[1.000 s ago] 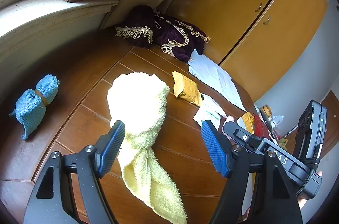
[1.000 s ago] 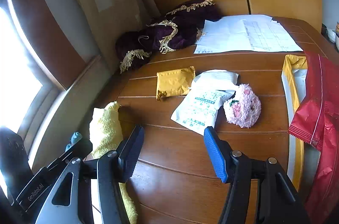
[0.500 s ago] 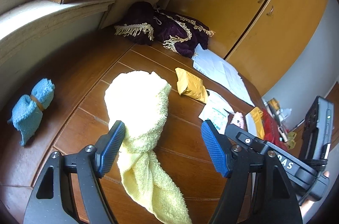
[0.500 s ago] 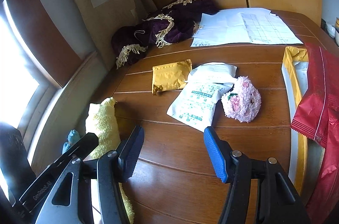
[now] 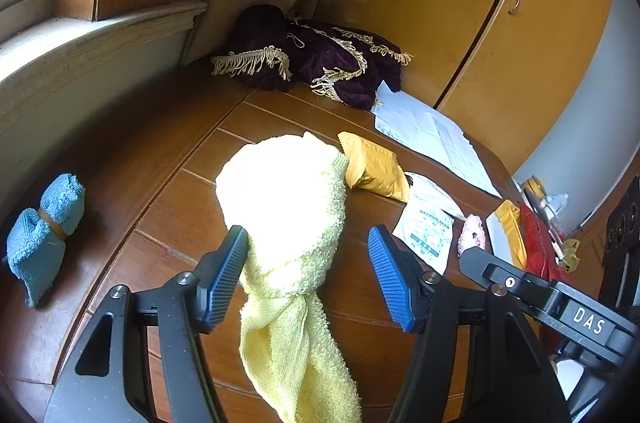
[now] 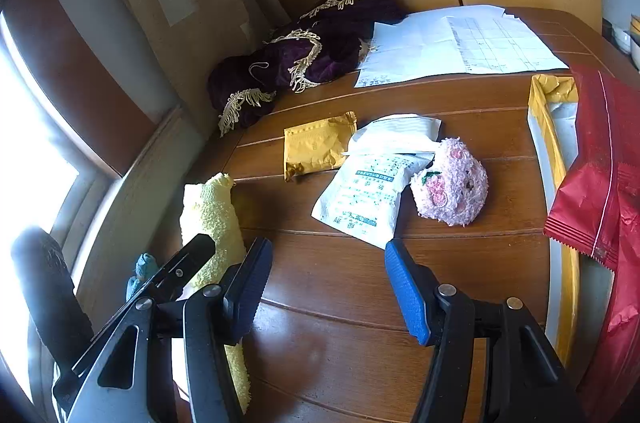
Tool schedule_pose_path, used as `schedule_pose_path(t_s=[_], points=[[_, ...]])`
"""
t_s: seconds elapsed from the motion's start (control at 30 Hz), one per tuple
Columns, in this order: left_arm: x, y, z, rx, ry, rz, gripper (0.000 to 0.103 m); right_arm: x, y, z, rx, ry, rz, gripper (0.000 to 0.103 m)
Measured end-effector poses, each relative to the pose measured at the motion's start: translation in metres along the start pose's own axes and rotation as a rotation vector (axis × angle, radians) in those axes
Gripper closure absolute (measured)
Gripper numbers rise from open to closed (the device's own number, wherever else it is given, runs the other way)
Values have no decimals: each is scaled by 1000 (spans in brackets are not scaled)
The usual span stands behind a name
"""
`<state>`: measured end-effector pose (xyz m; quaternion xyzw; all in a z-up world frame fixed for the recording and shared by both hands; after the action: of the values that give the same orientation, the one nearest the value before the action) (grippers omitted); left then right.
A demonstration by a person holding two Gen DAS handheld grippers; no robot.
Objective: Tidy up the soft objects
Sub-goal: 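Grasp the yellow towel with the left tool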
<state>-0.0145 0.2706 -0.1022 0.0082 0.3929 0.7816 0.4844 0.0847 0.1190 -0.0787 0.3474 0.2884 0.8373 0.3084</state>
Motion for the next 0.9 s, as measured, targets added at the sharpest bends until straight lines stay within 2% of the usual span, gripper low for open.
schedule_pose_path(t_s=[0.1,0.23,0.37,0.4,0.5,0.63,0.73,0.8,0.9], points=[[8,0,3,5,47,4,41,-2,1,1,-5,-12,9,42],[16,-2,5,12,102,4,35,-8,3,3,-13,-38,24,42],[5,-7,2,33,47,-11,35,-15,3,5,-18,-79,23,42],[0,-7,0,30,10,12,37,-16,3,7,-11,-92,16,42],[-10,-4,-4,1,-74,75,73,-13,7,17,-16,-108,-20,42],[-8,3,-2,-23,-74,52,83,-11,18,35,-39,-131,-90,42],[-7,11,1,-58,-67,36,88,-19,17,47,-52,-193,-176,42],[-6,16,3,-74,-56,20,89,-26,3,46,-3,-236,-209,42],[-7,13,2,-55,-66,18,89,-31,-15,40,35,-244,-257,42]])
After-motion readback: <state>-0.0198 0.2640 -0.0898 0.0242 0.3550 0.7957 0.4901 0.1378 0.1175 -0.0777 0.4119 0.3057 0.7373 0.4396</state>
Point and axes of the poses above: each gripper's, at about its wrist camera, not at the fingertips, and y roughly against the way its jaws point, x to its left, z to its top, the point moved 3 cm from there along -y, roughly the way its jaws point
